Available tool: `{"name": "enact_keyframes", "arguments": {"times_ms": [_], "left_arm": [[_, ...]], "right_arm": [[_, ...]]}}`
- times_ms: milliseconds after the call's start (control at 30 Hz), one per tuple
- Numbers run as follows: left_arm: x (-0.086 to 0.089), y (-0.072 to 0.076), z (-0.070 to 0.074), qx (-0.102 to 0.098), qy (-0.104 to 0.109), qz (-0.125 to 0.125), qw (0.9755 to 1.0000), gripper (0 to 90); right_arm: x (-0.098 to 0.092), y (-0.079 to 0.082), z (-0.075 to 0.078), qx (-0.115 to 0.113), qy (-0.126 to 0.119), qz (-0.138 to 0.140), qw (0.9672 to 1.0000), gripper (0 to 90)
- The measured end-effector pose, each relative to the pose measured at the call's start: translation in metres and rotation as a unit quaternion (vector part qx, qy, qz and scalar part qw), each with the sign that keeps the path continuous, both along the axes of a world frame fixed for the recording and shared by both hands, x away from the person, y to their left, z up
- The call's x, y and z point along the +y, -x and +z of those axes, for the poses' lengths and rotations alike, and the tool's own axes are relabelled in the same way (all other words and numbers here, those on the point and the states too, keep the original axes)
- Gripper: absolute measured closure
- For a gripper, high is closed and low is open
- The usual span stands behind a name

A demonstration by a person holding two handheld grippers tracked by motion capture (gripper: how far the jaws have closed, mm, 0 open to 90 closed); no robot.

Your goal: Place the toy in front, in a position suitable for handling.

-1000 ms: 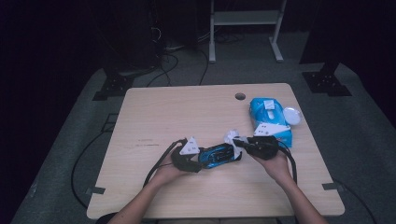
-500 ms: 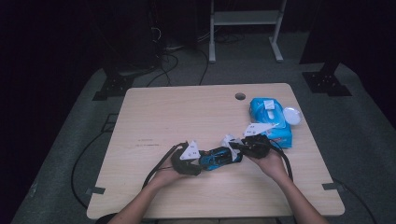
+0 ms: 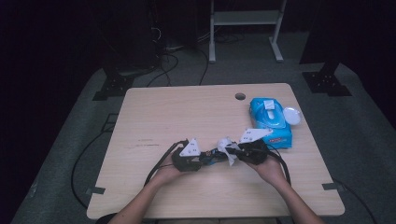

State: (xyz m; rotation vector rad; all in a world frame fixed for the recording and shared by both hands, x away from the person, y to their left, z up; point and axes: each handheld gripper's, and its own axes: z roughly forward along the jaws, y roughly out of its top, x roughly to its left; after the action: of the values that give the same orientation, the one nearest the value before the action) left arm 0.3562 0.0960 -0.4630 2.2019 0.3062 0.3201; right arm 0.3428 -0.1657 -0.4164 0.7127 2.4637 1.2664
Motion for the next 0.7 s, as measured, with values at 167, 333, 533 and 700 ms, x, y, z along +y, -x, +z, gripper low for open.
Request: {"name": "enact_keyframes", "arguments": {"times_ms": [167, 333, 533, 700], "left_arm": [[0.003, -0.005, -0.002, -0.003, 0.009, 0.005, 0.9999, 69.3], [0.006, -0.007, -0.003, 0.002, 0.014, 0.003, 0.9999, 69.3], [0.006, -0.009, -0.004, 0.017, 0.024, 0.008, 0.9996, 69.1], [0.003, -0.008, -0.003, 0.017, 0.022, 0.014, 0.9995, 69.1]], "right_arm": [[0.032, -0.003, 0.004, -0.003, -0.013, 0.026, 0.9996, 83.6], [0.064, -0.009, -0.004, 0.004, -0.002, 0.047, 0.9989, 83.5], [0.056, -0.012, -0.006, 0.003, -0.002, 0.035, 0.9994, 83.5], [0.037, -0.015, -0.006, 0.0, -0.003, -0.001, 1.0, 83.3]]}}
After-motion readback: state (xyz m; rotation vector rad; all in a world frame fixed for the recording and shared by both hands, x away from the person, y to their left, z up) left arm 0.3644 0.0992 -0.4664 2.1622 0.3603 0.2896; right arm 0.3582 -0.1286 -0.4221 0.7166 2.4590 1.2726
